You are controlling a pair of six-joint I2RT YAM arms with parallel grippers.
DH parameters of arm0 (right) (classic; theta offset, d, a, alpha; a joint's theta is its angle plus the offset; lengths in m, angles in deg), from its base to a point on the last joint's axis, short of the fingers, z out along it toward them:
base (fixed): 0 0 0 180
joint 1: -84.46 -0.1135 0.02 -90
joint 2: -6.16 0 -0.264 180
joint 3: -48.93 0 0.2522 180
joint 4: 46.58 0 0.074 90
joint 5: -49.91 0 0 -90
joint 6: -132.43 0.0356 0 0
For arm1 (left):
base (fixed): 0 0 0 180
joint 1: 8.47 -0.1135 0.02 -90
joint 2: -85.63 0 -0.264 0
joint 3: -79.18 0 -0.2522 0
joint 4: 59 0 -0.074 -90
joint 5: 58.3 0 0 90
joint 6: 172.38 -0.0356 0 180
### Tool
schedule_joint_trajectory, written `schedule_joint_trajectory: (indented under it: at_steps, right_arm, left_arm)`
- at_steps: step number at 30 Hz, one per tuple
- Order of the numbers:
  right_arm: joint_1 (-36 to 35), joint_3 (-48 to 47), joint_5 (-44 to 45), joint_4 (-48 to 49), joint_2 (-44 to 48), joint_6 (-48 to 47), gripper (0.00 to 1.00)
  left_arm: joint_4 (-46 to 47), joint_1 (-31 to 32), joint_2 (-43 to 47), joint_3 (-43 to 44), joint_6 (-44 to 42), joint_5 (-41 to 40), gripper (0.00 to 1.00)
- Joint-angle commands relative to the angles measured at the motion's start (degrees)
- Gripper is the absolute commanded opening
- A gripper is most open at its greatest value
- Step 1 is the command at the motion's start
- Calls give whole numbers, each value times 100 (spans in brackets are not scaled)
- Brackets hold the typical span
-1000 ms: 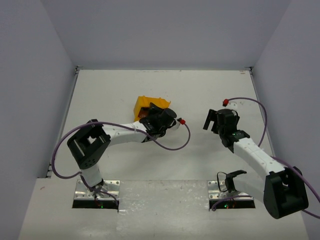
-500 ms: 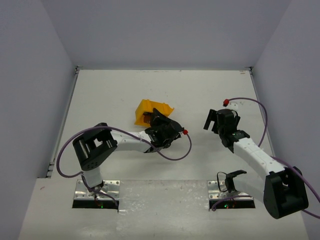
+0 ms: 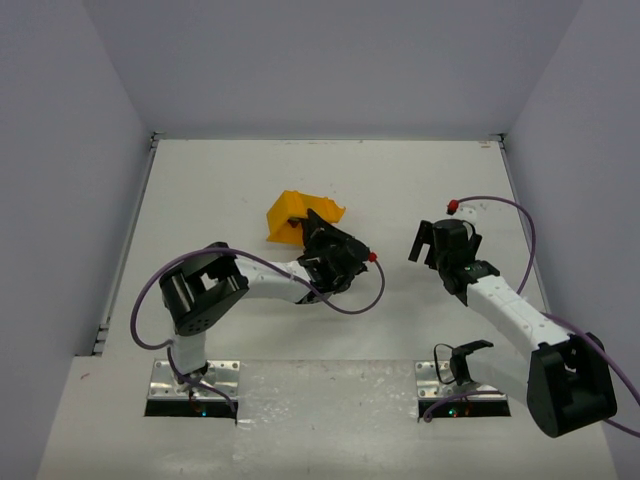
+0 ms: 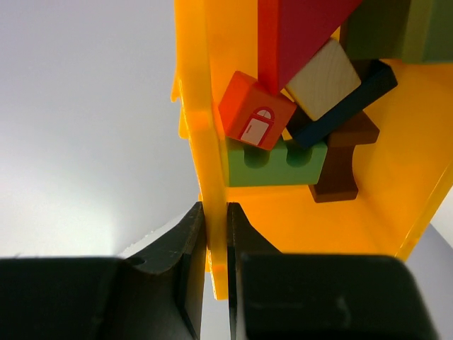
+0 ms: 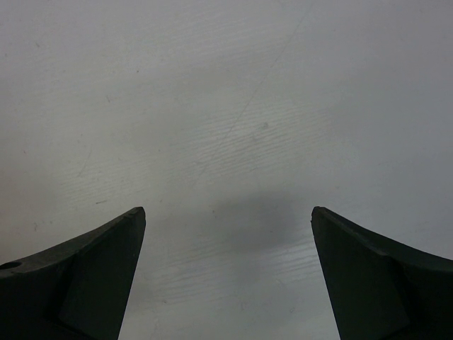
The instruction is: Build the wood block tower
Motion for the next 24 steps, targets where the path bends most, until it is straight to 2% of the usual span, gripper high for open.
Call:
schedule_joint_trajectory:
  at_steps: [1,6,12,16,21,24]
  right_arm:
    - [-24,-191,169,58,-35,75,99]
    - [-24,-222,161,39,-71,97,99]
    - [-24,-204,181,14,-42,106,99]
    - [-24,-196,221,21,-27,106,99]
    - [-24,-203,229,-17,-12,112,99]
    - [-24,-168,235,2,22,128,99]
  left_arm:
    - [491,32,294,173,-522,-559,0]
    - [789,75,217,-47,-791,-529,0]
    - [830,585,-69,-748,-737,-514,0]
    - [462,664,-256,-559,-447,-530,0]
    - [768,744,-626,-530,-716,-539,0]
    - [512,744,-676,-346,-428,-528,0]
